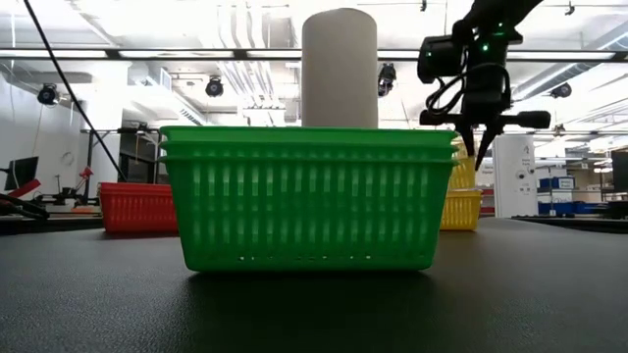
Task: Stack baskets by color
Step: Stack the bottom yellow bin on the stacked yellow bins, then return to Home Position
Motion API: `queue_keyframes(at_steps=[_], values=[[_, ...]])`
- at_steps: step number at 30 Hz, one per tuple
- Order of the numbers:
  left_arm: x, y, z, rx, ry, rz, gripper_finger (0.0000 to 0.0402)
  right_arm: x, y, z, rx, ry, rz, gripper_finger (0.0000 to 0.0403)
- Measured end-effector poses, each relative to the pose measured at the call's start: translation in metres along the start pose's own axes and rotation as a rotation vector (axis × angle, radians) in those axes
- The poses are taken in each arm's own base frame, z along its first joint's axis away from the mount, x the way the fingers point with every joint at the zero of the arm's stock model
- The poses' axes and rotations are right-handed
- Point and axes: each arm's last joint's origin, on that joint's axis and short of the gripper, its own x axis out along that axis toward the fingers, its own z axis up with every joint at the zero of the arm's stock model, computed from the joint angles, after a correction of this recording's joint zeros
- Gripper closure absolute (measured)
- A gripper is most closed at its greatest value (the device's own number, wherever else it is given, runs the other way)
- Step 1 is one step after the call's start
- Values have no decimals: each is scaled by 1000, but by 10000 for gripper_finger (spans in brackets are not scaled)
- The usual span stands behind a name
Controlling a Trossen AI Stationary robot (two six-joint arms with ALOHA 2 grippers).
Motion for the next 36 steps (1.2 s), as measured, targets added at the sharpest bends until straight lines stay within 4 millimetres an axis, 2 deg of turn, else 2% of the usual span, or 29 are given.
queue_keyframes(at_steps=[10, 21, 30, 34, 36], values=[[1, 0, 0, 13, 2, 0, 236, 16, -3, 2, 8, 3, 48, 388], [1, 0, 0, 13, 3, 0, 236, 21, -7, 1, 13, 52, 42, 314], [1, 0, 0, 10, 3, -1, 236, 0, -10, -4, 77, 117, -24, 261], [1, -1, -1, 7, 6, -2, 236, -17, -11, 0, 207, 110, -98, 258], [1, -2, -2, 9, 10, -4, 236, -25, -12, 8, 330, 88, -146, 263]])
